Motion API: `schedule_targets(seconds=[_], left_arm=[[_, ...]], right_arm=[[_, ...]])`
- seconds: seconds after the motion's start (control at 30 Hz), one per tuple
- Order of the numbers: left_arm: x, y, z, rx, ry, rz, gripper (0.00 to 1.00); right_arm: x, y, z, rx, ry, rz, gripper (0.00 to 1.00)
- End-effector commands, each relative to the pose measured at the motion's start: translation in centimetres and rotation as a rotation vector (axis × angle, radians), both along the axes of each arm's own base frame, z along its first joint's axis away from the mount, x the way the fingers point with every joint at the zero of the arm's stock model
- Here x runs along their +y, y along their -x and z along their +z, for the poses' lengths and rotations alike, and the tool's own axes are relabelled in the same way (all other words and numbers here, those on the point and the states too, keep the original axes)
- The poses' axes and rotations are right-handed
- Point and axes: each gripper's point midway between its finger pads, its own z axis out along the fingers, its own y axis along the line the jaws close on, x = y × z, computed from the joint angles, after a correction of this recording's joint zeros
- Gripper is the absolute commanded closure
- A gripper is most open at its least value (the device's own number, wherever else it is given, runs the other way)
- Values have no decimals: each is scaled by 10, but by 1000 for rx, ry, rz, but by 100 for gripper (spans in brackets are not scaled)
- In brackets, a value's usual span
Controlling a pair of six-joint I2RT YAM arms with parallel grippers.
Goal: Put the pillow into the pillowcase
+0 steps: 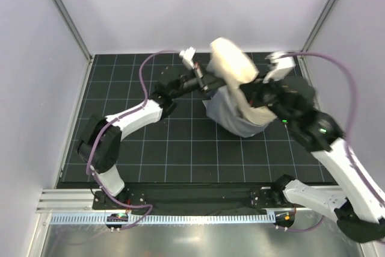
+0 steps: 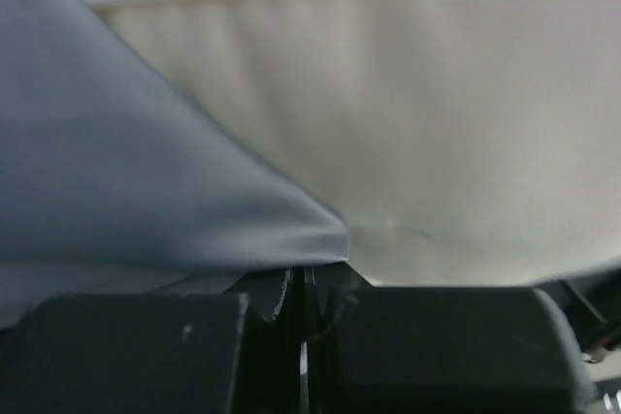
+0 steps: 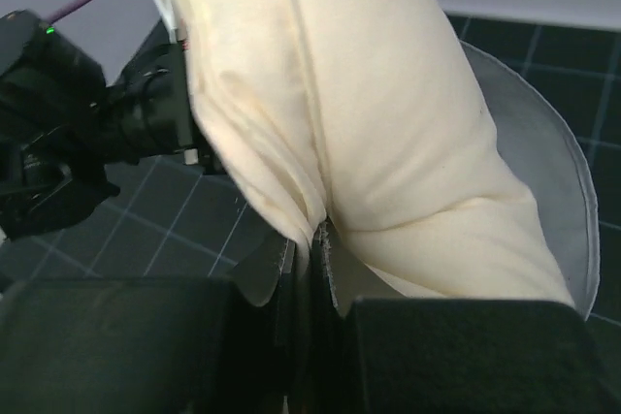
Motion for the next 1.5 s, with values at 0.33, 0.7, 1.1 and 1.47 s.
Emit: schedule_targets(seconds=[0.33,0.7,1.1,1.47], left_arm=[[131,61,-203,157,-229,139,100],[170,86,-187,325,-202,256,100],[196,94,-152,336,-287,374,98],[191,95,-153,341,-312,342,99]], right_arm=[[182,72,-45,98,55,515,62],[151,71,20,98,43,433,30],[44,-37,-128,322,412,-51,16],[11,-84,-217,470,752,-261,18]])
